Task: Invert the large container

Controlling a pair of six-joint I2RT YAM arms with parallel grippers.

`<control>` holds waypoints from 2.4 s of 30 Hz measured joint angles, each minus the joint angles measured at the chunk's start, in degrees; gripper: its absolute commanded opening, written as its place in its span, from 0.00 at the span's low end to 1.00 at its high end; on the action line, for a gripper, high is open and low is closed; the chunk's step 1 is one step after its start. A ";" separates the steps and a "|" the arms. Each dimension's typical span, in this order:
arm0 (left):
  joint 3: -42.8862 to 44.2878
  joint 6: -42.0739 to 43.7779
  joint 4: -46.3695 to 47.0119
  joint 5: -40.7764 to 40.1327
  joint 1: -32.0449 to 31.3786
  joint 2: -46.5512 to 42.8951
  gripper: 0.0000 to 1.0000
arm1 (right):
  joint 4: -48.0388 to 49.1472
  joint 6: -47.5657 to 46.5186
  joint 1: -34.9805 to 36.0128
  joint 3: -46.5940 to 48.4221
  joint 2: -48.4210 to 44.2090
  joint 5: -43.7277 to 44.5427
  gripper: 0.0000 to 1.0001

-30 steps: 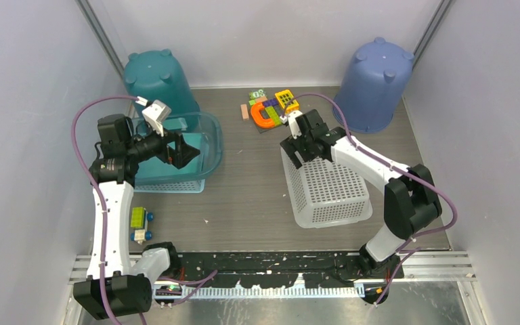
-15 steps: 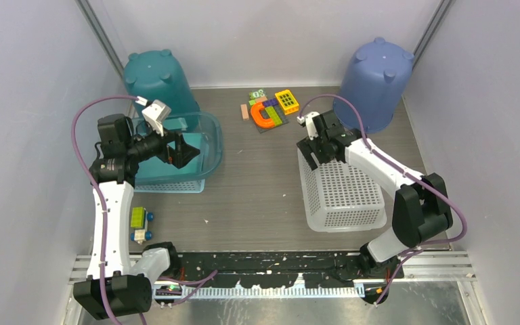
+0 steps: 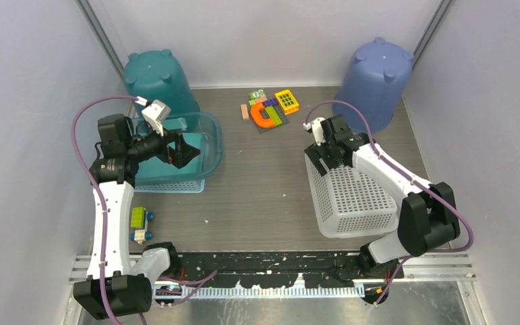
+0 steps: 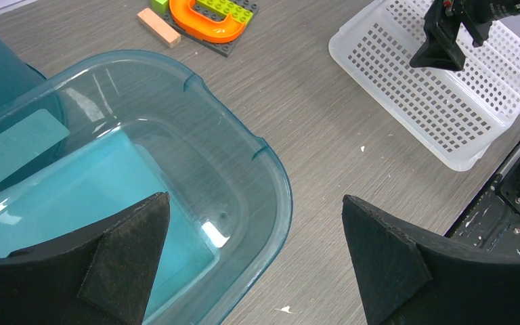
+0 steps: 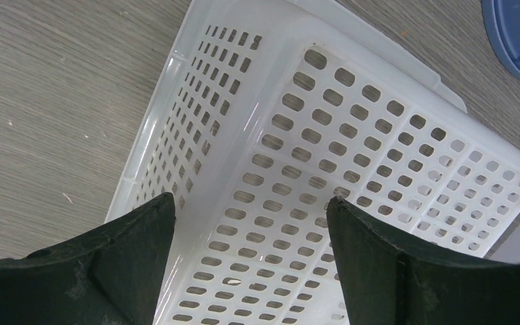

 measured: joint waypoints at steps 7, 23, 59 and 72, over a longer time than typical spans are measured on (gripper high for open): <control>-0.17 -0.28 0.00 0.00 0.00 -0.02 1.00 | -0.46 -2.01 -2.19 -0.74 -0.63 0.00 0.85; -0.17 -0.33 0.02 0.00 0.00 -0.02 1.00 | -0.59 -4.98 -10.23 -2.03 -2.08 -0.96 0.85; -0.31 -0.33 0.39 0.00 0.00 -0.02 1.00 | 1.14 -16.63 -24.94 -4.59 -4.04 -6.47 0.84; -0.31 -0.35 0.44 0.00 0.00 -0.02 1.00 | 1.36 -17.81 -27.71 -4.70 -4.04 -7.10 0.84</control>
